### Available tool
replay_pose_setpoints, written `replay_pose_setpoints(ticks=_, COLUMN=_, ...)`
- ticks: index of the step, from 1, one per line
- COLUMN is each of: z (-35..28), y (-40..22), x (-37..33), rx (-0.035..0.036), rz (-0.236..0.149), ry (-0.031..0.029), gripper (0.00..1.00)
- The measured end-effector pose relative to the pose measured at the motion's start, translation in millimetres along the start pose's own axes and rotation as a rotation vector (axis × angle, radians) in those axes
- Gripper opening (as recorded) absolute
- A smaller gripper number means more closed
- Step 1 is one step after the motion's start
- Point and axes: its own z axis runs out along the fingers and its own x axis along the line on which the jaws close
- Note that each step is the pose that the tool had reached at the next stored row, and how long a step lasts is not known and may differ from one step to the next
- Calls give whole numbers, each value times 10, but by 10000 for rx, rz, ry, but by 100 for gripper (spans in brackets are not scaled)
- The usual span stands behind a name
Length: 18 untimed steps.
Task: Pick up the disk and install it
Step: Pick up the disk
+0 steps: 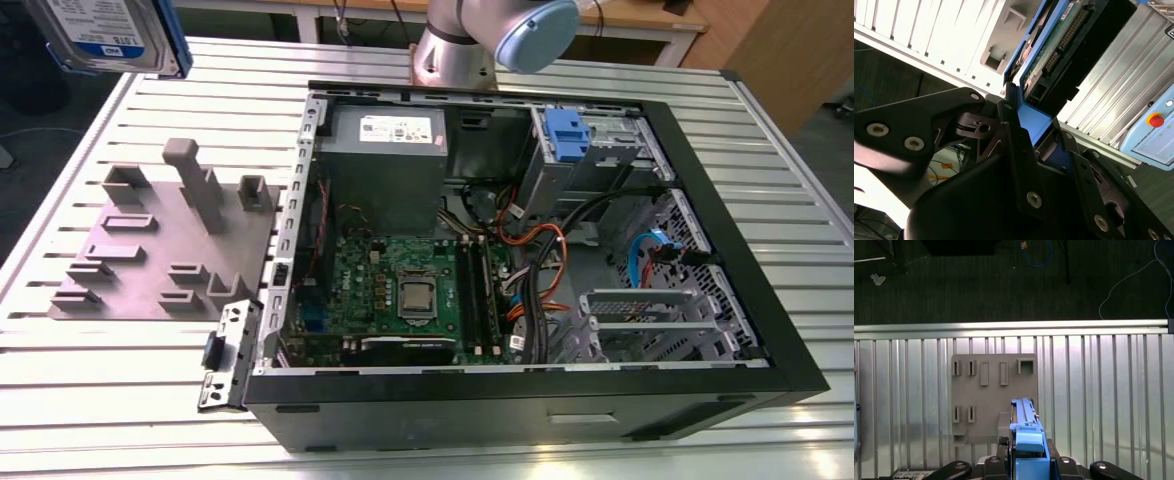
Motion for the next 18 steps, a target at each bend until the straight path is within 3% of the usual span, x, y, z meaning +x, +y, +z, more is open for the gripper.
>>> replay_pose_setpoints(ticks=9, z=0, y=-66, x=-3, rx=0, rz=0, ry=0, gripper=37)
replay_pose_setpoints(ticks=18, z=-1, y=-81, x=-3, rx=-1, rz=0, ry=1, gripper=37)
